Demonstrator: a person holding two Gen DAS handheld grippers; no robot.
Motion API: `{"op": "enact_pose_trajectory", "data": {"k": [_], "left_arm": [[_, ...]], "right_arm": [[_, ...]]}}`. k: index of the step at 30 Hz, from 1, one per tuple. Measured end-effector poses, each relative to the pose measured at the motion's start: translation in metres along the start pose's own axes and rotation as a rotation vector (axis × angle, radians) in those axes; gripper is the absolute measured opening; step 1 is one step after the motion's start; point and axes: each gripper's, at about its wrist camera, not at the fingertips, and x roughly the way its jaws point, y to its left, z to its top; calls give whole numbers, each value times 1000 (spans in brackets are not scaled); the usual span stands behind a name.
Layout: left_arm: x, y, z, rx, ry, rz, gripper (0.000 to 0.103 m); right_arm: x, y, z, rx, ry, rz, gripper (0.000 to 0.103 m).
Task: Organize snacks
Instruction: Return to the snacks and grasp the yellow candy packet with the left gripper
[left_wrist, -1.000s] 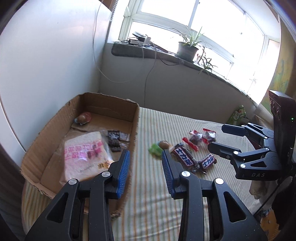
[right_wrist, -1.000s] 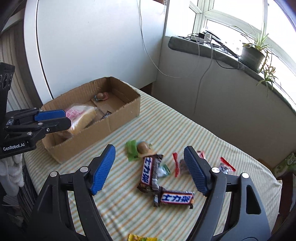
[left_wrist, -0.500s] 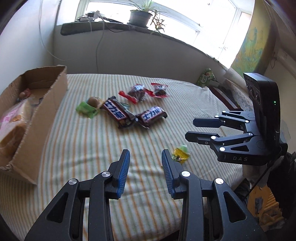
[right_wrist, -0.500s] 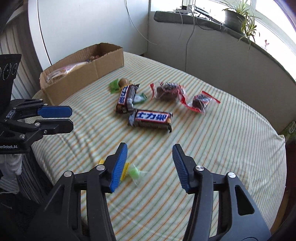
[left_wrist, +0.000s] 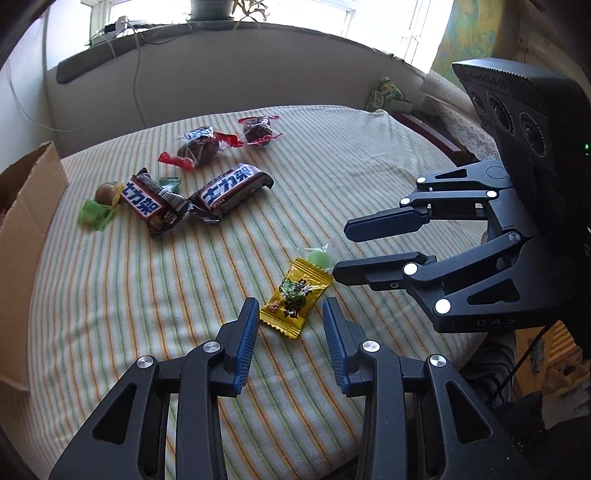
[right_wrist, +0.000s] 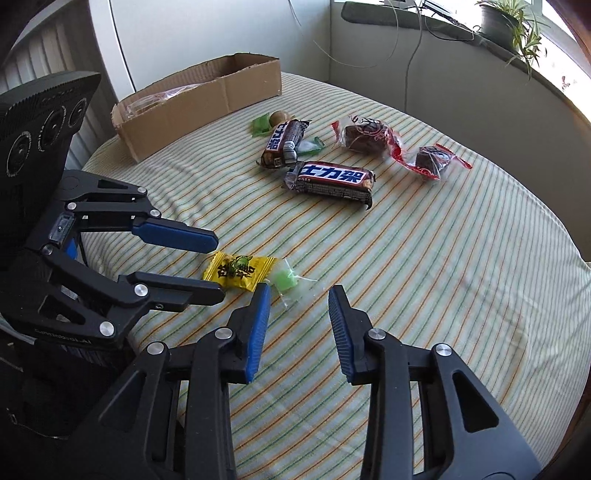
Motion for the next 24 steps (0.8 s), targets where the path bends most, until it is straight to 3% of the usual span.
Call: {"op": "enact_pose_trajectory", "data": {"k": [10, 17, 20, 24], "left_arm": [[14, -1, 6, 42, 10, 37, 33], [15, 6, 8, 13, 1, 32, 22], [15, 6, 8, 5, -7, 33, 21], [15, 7, 8, -10, -20, 33, 21]], "right_arm": [[11, 2, 3, -67, 7, -24, 34], [21, 0, 7, -87, 15, -7, 34], [21, 1, 8, -83, 13, 0, 27], [21, 1, 8, -78, 13, -9, 25]]}}
